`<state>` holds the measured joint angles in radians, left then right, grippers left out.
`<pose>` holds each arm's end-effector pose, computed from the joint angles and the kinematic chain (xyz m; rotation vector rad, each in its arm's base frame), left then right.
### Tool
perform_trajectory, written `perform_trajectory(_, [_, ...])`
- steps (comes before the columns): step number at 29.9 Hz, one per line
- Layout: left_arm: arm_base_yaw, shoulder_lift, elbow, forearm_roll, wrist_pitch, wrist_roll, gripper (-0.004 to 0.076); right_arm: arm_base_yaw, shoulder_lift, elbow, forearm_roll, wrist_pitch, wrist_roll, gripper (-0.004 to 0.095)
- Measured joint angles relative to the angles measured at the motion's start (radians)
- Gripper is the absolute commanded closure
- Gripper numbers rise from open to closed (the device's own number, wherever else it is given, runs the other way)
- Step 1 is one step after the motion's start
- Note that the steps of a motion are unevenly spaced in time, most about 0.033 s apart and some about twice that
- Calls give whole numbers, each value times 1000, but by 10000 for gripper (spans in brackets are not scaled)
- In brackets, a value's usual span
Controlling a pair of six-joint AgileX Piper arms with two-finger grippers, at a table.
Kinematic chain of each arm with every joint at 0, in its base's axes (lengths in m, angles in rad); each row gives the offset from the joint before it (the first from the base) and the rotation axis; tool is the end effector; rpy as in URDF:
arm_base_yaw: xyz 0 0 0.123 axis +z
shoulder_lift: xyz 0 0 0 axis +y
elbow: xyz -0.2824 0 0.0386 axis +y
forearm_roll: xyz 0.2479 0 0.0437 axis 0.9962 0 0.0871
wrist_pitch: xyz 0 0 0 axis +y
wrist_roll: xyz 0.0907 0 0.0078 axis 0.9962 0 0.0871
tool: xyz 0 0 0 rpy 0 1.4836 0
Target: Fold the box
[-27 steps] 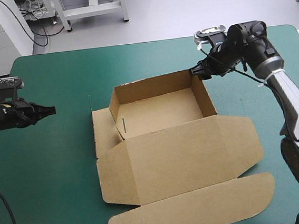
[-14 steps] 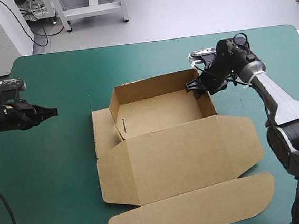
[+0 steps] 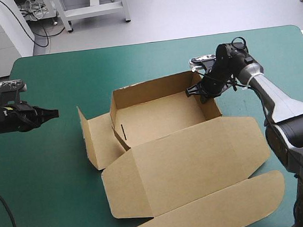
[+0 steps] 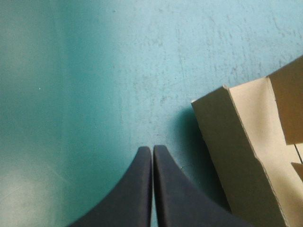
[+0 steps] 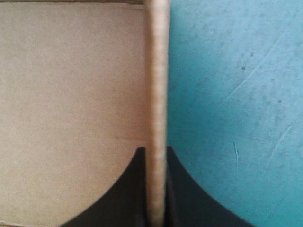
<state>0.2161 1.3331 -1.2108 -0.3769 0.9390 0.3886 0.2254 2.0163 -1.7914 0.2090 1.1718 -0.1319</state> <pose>0.2731 0.0322 0.3495 0.0518 2.4624 -0.2173 0.4168 0.1134 0.2623 -0.4313 2.8422 0.3104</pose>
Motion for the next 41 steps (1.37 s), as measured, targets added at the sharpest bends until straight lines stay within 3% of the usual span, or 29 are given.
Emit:
perform_trajectory(4, [0, 0, 0, -1, 1, 0, 718, -7, -9, 0, 0, 4, 0, 929])
perform_trajectory(6, [0, 0, 0, -4, 1, 0, 671, -23, -31, 0, 1, 4, 0, 929])
perform_trajectory(10, [0, 0, 0, -4, 11, 0, 472, -85, -104, 1, 33, 8, -25, 929])
perform_trajectory(14, [0, 0, 0, -11, 20, 0, 191, -159, -187, 1, 112, 12, -66, 929])
perform_trajectory(17, [1, 0, 0, -35, 20, 0, 93, -198, -241, 1, 149, 16, -78, 929])
perform_trajectory(24, [1, 0, 0, -195, 19, 0, 97, -225, -330, 1, 167, 24, -88, 929])
perform_trajectory(33, [1, 0, 0, -388, 64, 50, 104, -226, -352, 1, 317, 33, -117, 929])
perform_trajectory(41, [1, 0, -1, -576, 109, 141, 106, -226, -353, 1, 316, 33, -125, 927])
